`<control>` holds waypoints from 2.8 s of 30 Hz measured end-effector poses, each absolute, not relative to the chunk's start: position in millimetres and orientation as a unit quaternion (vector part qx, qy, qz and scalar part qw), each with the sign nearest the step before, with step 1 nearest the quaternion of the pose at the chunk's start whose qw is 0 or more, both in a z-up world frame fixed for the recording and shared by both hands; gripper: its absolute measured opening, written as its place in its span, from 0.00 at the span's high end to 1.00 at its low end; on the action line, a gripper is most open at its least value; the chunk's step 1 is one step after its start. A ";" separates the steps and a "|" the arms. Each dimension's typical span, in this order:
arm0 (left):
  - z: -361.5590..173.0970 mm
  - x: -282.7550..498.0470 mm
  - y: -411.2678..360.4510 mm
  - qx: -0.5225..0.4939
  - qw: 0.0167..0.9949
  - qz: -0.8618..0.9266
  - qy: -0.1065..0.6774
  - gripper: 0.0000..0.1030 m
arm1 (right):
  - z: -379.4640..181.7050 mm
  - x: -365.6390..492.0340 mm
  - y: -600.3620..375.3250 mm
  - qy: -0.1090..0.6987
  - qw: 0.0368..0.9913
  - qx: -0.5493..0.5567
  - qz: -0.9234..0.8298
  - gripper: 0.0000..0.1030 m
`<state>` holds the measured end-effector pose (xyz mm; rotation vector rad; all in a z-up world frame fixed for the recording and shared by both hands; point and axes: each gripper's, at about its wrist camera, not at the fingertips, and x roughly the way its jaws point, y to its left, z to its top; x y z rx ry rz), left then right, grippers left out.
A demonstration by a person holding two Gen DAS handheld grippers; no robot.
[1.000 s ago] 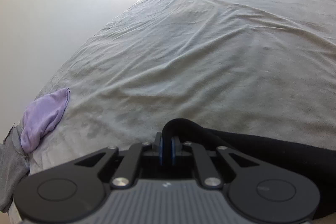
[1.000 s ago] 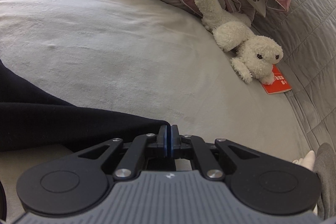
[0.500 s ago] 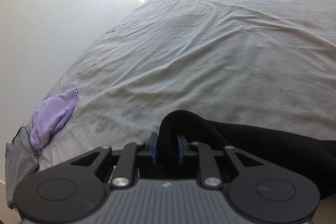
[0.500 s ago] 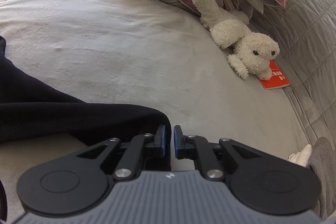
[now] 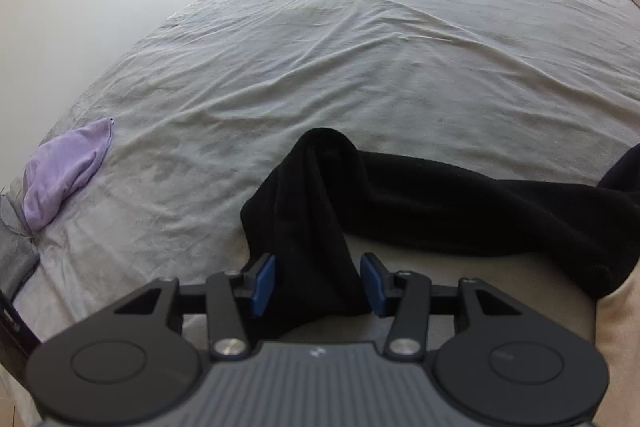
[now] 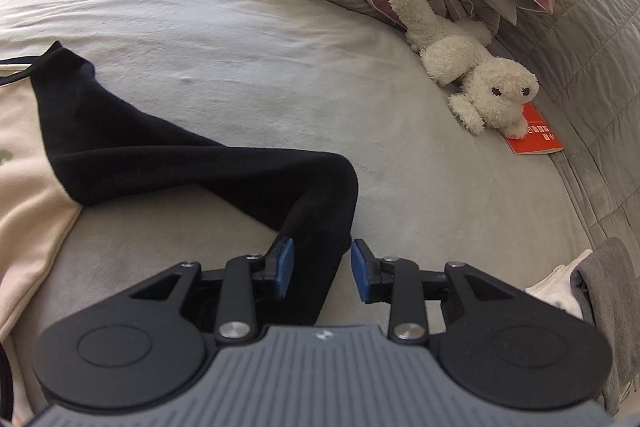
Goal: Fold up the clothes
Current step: 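Open both grippers to release the sleeves onto the bed, then move both grippers to the beige hem and grasp it, then pull the hem with both grippers to straighten the body, then open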
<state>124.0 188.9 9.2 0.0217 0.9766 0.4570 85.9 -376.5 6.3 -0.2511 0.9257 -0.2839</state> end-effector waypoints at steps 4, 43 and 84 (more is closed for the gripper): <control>11.7 103.5 185.1 -0.009 0.861 0.184 0.474 0.53 | 8.8 68.8 -364.7 0.447 0.880 -0.120 -0.110 0.67; -15.7 -57.0 162.3 -0.238 0.814 -0.064 0.526 0.55 | 20.4 -65.1 -341.6 0.449 0.891 0.010 0.065 0.62; -1.8 -107.2 157.9 -0.276 0.802 -0.167 0.503 0.92 | 41.8 -98.7 -329.2 0.485 0.851 0.099 0.173 0.90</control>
